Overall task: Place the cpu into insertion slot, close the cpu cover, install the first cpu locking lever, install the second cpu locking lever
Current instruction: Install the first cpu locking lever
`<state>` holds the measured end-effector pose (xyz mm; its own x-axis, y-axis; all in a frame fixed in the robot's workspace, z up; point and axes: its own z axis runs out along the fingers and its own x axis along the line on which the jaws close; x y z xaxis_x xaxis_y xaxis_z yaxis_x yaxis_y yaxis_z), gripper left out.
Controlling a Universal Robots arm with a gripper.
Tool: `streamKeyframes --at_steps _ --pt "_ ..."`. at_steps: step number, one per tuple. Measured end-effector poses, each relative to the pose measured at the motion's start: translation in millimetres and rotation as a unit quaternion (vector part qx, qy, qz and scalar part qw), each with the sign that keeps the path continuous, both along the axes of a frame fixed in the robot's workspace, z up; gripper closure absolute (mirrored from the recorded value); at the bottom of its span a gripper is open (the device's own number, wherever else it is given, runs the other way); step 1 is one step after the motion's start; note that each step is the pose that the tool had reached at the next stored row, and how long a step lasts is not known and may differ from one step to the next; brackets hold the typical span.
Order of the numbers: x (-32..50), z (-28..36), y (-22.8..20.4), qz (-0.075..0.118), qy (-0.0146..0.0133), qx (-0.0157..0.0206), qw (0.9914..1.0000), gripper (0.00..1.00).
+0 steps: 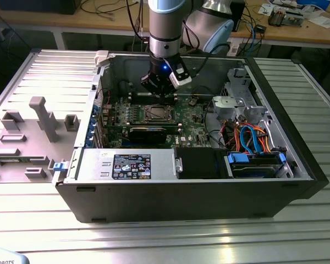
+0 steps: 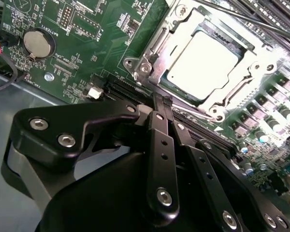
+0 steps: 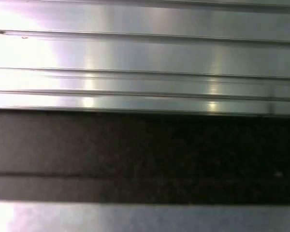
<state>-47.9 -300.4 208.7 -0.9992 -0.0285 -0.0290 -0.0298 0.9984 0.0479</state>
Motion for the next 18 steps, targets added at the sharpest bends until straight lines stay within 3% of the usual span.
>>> streamKeyframes --at_steps 5,11,18 --pt "2.3 -4.2 0.0 0.0 0.0001 -0.0002 1.0 0.89" --pt "2.5 -0.5 0.1 0.0 0.0 -0.0001 1.0 0.89" --pt "3.4 -3.0 0.7 0.0 0.0 -0.0018 1.0 0.89"
